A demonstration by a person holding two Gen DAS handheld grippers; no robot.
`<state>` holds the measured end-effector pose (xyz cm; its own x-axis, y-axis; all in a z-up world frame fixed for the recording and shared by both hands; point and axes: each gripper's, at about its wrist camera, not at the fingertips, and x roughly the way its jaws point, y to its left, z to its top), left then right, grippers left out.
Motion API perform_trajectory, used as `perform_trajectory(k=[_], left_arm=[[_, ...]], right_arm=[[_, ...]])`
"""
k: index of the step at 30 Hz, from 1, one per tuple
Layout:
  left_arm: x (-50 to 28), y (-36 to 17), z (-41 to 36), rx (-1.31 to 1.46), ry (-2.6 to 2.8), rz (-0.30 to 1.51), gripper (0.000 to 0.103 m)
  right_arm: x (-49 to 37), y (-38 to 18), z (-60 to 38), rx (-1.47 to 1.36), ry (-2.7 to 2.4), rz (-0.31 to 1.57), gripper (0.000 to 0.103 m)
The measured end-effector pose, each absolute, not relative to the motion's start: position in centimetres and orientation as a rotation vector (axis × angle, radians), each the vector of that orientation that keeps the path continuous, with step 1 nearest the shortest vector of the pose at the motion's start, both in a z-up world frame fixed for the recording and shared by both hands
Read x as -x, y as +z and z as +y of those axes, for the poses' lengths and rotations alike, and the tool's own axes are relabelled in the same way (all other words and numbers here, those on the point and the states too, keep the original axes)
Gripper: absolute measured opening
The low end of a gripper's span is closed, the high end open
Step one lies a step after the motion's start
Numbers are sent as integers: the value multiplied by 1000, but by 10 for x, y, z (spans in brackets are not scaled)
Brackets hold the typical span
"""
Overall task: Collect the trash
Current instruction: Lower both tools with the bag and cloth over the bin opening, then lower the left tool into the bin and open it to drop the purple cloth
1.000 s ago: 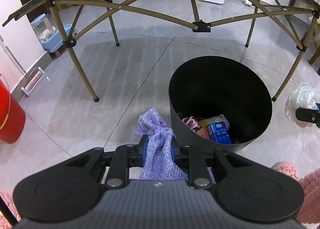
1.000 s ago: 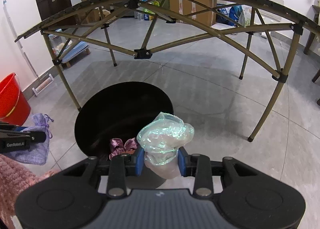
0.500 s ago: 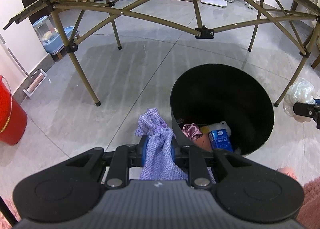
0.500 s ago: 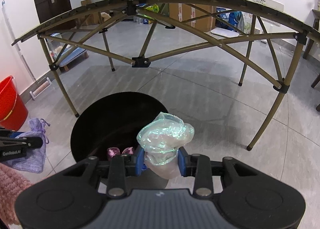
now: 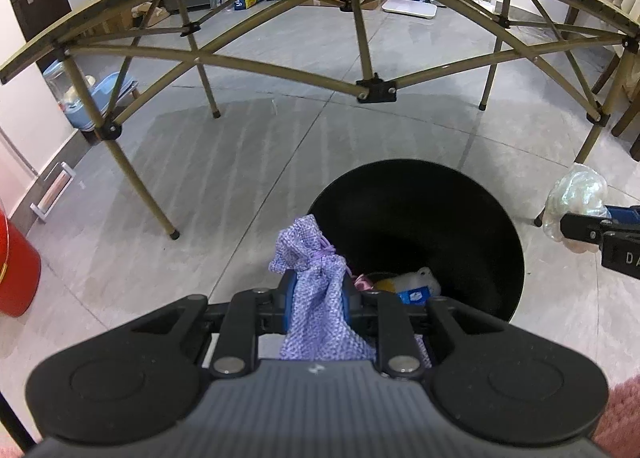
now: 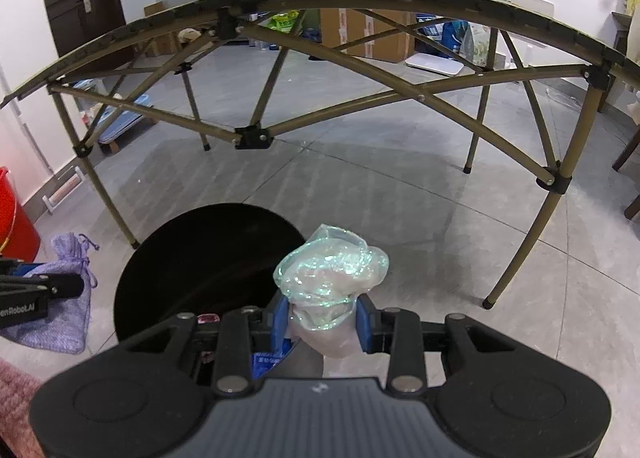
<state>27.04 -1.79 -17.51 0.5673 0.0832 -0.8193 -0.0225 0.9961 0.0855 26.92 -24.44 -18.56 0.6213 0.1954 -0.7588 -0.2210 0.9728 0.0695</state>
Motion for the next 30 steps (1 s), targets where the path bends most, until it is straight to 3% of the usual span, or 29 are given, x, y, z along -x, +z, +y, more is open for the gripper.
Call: perform_trajectory(k=[15, 30], left_arm=[[-320, -177, -63, -47, 52, 964, 22], [-349, -209, -75, -3, 131, 1073, 22]], right_arm=[[-300, -184, -256, -12, 186, 855, 33], [-310, -195, -275, -59, 111, 880, 33]])
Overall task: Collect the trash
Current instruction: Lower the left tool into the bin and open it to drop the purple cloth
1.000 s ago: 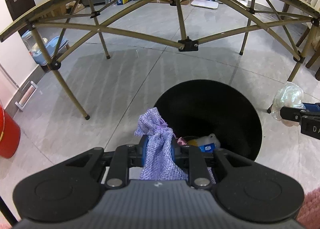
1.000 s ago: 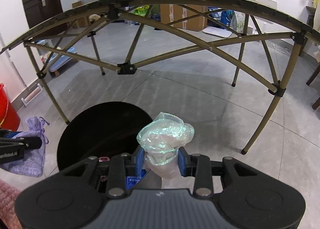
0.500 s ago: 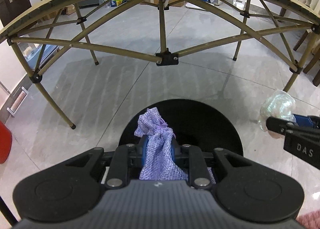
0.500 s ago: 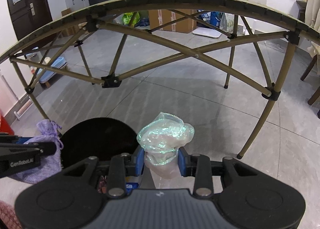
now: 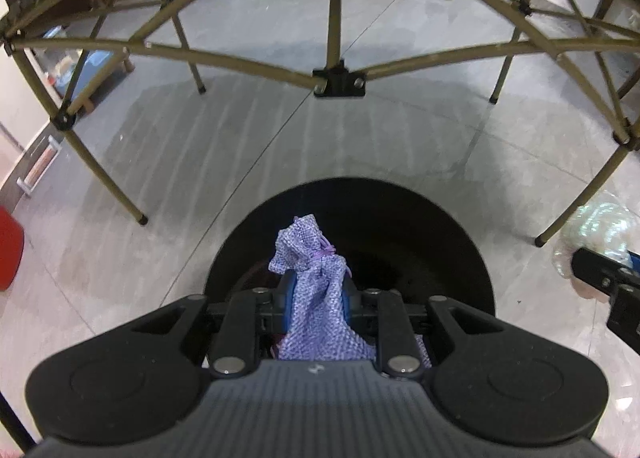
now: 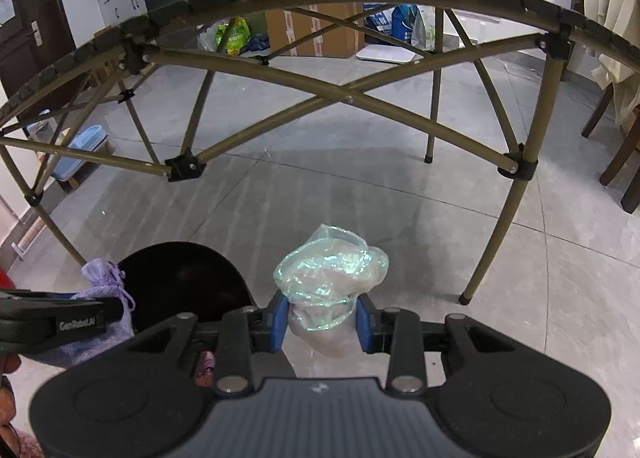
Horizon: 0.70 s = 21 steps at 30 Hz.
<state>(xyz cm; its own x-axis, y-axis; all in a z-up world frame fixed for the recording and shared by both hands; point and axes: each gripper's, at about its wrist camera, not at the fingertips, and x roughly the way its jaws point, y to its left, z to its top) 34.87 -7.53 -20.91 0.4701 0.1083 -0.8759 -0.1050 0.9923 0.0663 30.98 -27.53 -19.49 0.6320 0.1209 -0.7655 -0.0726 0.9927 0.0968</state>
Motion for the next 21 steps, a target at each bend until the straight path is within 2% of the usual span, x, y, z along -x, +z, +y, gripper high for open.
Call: perform_trajectory(k=[10, 21], left_arm=[[-354, -236, -80, 5, 162, 1179, 22], [-352, -241, -83, -4, 169, 1199, 22]], right_arm=[[-310, -203, -275, -37, 98, 908, 33], [-309, -207, -277, -36, 91, 924, 33]])
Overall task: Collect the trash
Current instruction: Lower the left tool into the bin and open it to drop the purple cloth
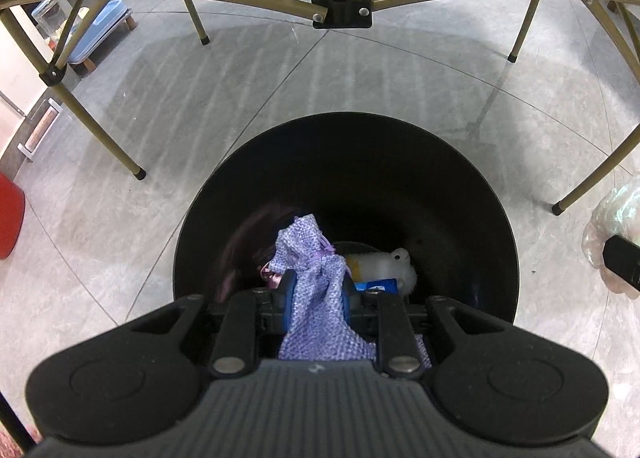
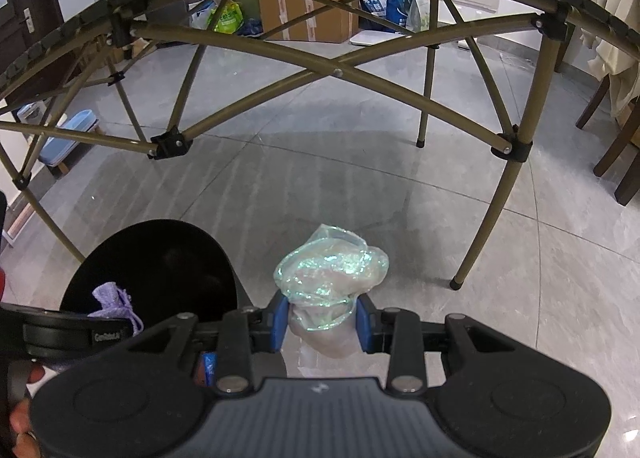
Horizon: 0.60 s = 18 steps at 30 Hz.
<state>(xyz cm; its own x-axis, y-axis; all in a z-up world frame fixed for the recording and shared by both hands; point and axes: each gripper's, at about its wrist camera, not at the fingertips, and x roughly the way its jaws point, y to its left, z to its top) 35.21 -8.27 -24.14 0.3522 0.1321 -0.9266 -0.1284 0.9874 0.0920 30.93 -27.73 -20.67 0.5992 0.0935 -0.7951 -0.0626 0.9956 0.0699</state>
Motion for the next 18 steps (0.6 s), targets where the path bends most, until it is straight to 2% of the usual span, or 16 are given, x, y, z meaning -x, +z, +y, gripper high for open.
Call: perform_trajectory(k=[8, 11, 12, 13, 14, 15, 16, 18], left_arm=[[-352, -241, -84, -7, 160, 1197, 22], [-351, -240, -86, -14, 154, 1193, 28], [-351, -239, -87, -18, 153, 1187, 39], [-350, -238, -88, -22, 152, 1182, 60], [-350, -237, -89, -25, 156, 1178, 73], [-349, -235, -89, -27, 159, 1168, 94], [-349, -234, -90, -32, 164, 1158, 100], [-349, -231, -92, -48, 170, 1145, 100]], right_arm=[[-310, -207, -276, -35, 81, 928, 33], [-309, -207, -277, -36, 81, 928, 33], [-309, -207, -277, -36, 80, 927, 33], [-309, -207, -277, -36, 79, 928, 33], [-309, -207, -277, -36, 80, 928, 33], [-309, -207, -277, -36, 80, 928, 33], [-309, -207, -277, -36, 80, 927, 33], [-309, -207, -277, -36, 80, 927, 33]])
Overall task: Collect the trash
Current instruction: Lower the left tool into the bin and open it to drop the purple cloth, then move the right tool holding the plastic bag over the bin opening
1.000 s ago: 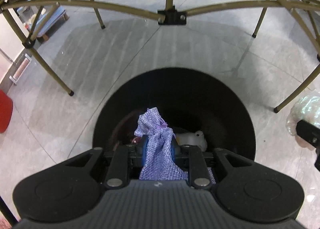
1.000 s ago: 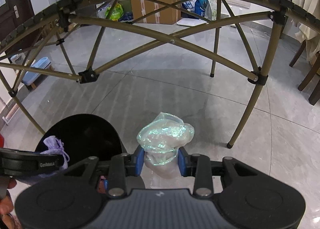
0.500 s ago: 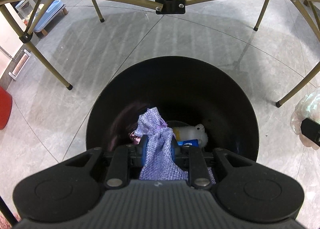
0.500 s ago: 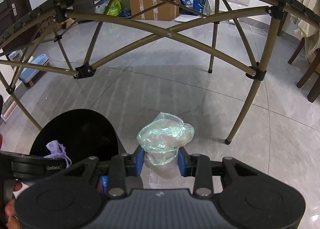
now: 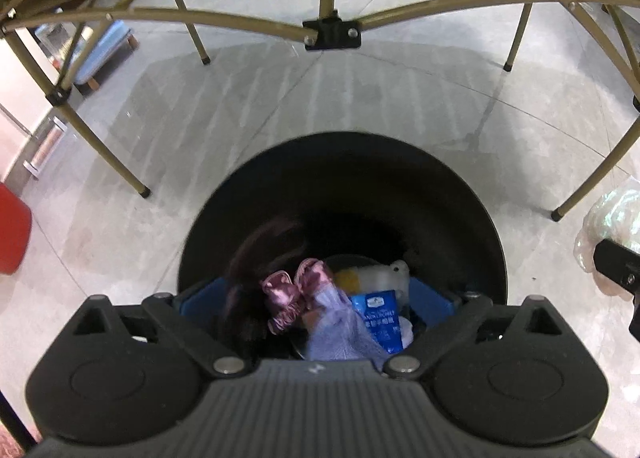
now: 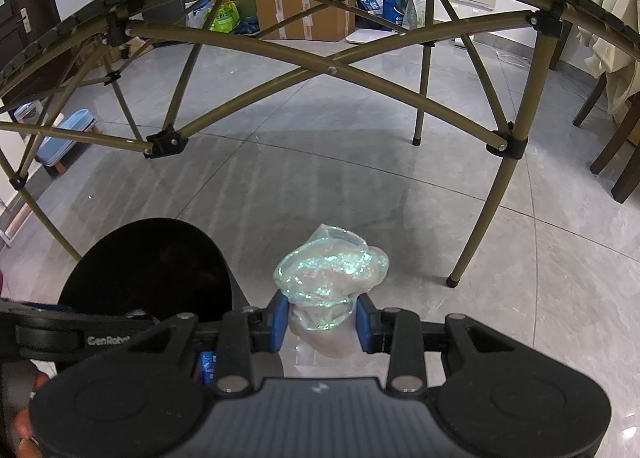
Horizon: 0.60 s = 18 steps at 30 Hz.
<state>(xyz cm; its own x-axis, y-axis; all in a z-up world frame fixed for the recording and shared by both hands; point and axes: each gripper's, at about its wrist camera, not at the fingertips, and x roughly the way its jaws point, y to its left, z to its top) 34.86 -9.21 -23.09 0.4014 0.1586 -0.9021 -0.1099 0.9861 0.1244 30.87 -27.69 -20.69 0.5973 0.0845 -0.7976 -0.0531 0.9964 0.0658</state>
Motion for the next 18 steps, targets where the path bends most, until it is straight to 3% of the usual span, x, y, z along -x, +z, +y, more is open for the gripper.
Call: perform_trajectory(k=[18], left_arm=[[-348, -229, -85, -35, 177, 1147, 102]], right_arm=[[-308, -208, -279, -36, 82, 933, 33]])
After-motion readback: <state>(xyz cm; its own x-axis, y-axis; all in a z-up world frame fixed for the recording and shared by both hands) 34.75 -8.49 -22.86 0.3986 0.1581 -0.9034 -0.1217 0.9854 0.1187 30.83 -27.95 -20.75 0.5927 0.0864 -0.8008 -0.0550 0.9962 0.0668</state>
